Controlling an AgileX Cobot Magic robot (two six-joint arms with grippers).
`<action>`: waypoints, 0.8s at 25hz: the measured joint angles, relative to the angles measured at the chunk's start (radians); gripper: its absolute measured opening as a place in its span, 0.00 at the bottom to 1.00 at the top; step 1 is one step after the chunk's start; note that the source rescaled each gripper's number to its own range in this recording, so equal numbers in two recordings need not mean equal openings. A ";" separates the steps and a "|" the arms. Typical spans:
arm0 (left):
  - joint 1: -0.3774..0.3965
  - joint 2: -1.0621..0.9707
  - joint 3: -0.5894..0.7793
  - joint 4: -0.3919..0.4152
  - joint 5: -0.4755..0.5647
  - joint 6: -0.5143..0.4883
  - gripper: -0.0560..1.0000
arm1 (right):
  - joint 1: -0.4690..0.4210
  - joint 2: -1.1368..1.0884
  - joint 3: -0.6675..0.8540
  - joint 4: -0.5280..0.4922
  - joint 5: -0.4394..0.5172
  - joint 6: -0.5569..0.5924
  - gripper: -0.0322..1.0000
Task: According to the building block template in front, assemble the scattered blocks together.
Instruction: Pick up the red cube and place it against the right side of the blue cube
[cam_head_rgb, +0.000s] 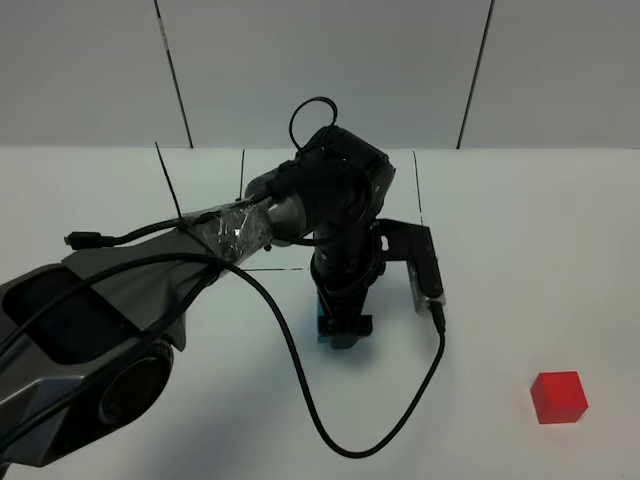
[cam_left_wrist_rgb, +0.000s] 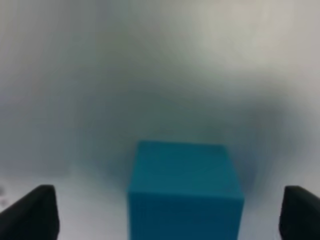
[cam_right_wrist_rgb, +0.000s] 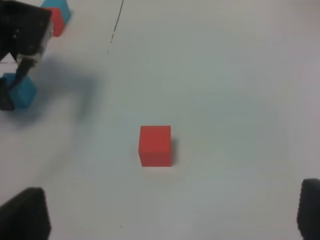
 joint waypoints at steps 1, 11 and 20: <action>0.000 -0.012 -0.015 0.000 0.000 -0.007 0.97 | 0.000 0.000 0.000 0.000 0.000 0.000 1.00; 0.053 -0.206 -0.028 0.030 0.002 -0.311 0.99 | 0.000 0.000 0.000 0.000 0.000 0.000 1.00; 0.426 -0.498 0.316 -0.055 0.001 -0.370 0.95 | 0.000 0.000 0.000 0.000 0.000 0.000 1.00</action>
